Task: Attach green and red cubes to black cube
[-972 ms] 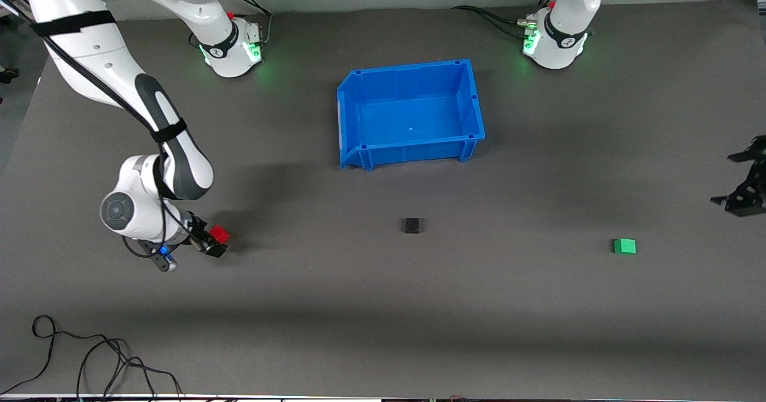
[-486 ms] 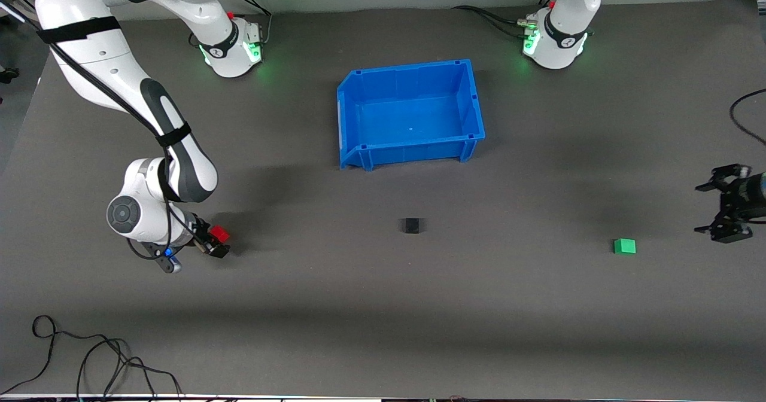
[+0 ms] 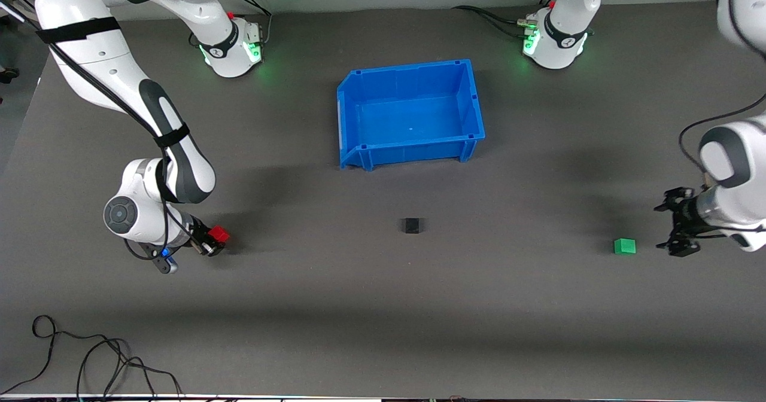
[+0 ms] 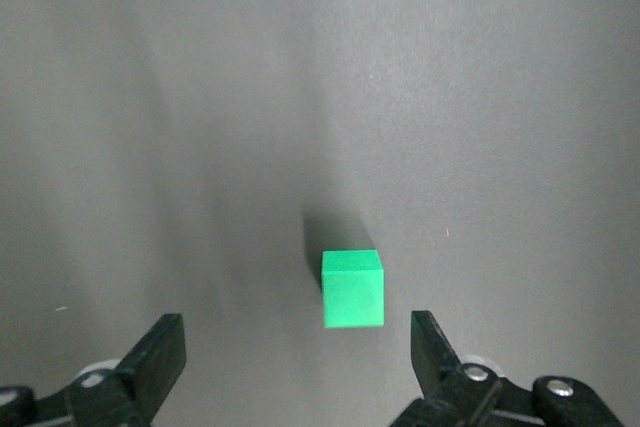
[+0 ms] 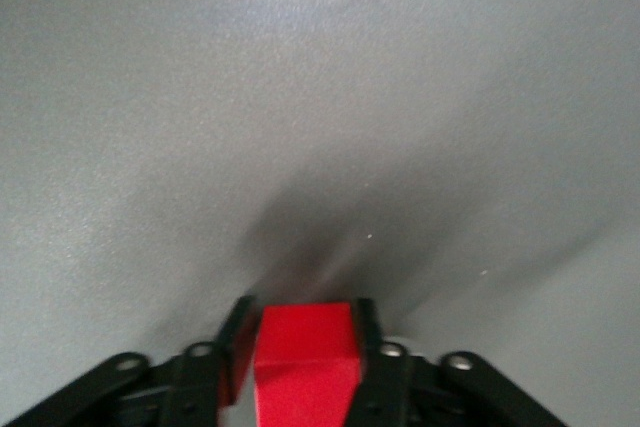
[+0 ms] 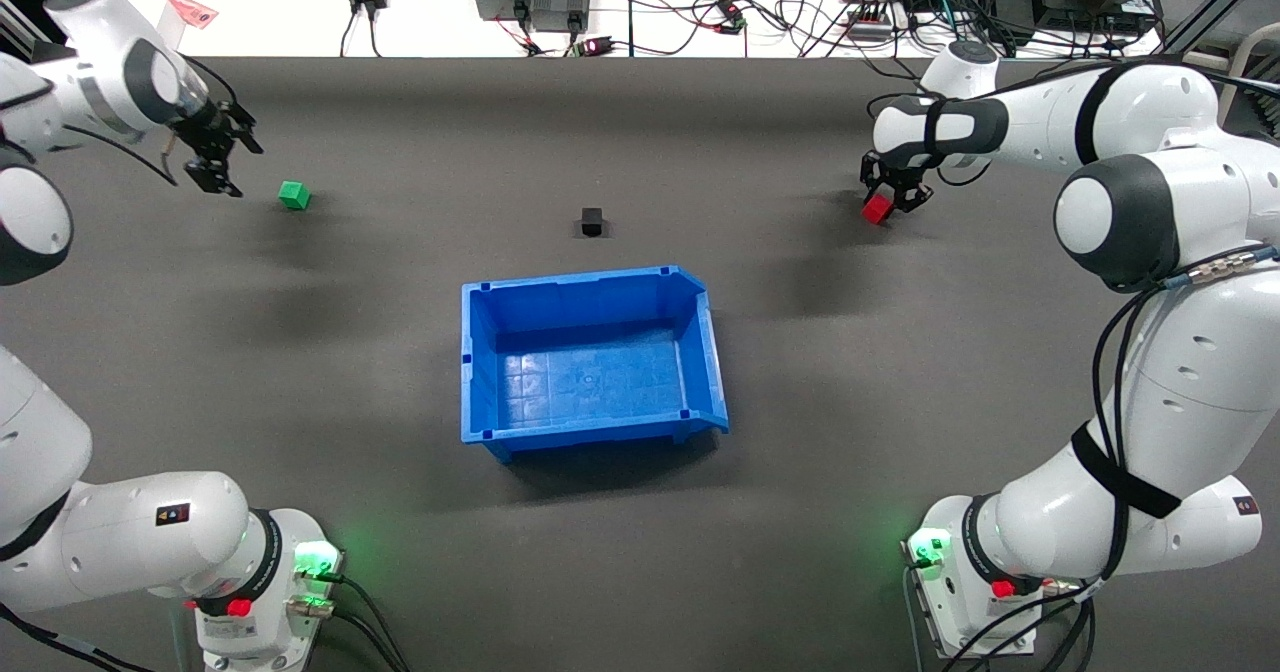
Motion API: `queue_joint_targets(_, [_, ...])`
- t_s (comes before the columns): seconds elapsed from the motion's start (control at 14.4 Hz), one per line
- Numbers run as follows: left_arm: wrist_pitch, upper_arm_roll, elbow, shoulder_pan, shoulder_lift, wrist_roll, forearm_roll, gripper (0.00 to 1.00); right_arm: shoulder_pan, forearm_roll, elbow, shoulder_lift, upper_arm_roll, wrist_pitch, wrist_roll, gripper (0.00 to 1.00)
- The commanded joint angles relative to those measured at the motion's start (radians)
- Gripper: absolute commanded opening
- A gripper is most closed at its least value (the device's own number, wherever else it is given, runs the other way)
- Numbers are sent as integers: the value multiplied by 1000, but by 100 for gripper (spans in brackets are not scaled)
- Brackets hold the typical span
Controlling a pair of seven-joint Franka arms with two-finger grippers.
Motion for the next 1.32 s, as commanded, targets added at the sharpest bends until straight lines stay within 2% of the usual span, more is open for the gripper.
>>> queue_joint_targets(0.0, [69,9,-4,-33,56,-41,12,100,14,22,13,0,-10,1,18,16])
queue_joint_targets(0.14, [117,9,-5,-33,88,-39,17,100,14,33,29,-3,-12,-15,14,14])
queue_joint_targets(0.28, [133,9,-4,-33,108,-41,38,100,12,98,64,-15,-9,-76,14,13])
queue_joint_targets(0.42, [152,9,2,-35,120,-41,40,100,12,172,146,-21,-7,-232,45,13])
queue_joint_targets(0.56, [183,9,12,-35,143,-39,40,100,18,182,225,-24,4,-396,143,13])
queue_joint_targets(0.62, [194,9,13,-36,151,-39,40,100,58,185,257,-26,4,-433,204,13])
queue_joint_targets(0.83, [203,9,15,-40,157,-41,40,99,123,185,300,-27,2,-446,385,13])
queue_joint_targets(0.9, [203,9,15,-38,157,-41,40,96,135,185,306,-27,2,-449,428,13])
queue_joint_targets(0.97, [203,9,16,-40,157,-41,40,84,146,185,322,-29,2,-449,471,14])
queue_joint_targets(1.04, [202,9,16,-38,159,-41,41,38,155,186,340,-27,2,-449,507,14])
queue_joint_targets(1.11, [200,9,16,-36,159,-39,41,0,170,188,357,-24,4,-449,551,14])
queue_joint_targets(1.25, [200,9,24,-36,163,-39,41,0,208,195,409,17,4,-438,661,14])
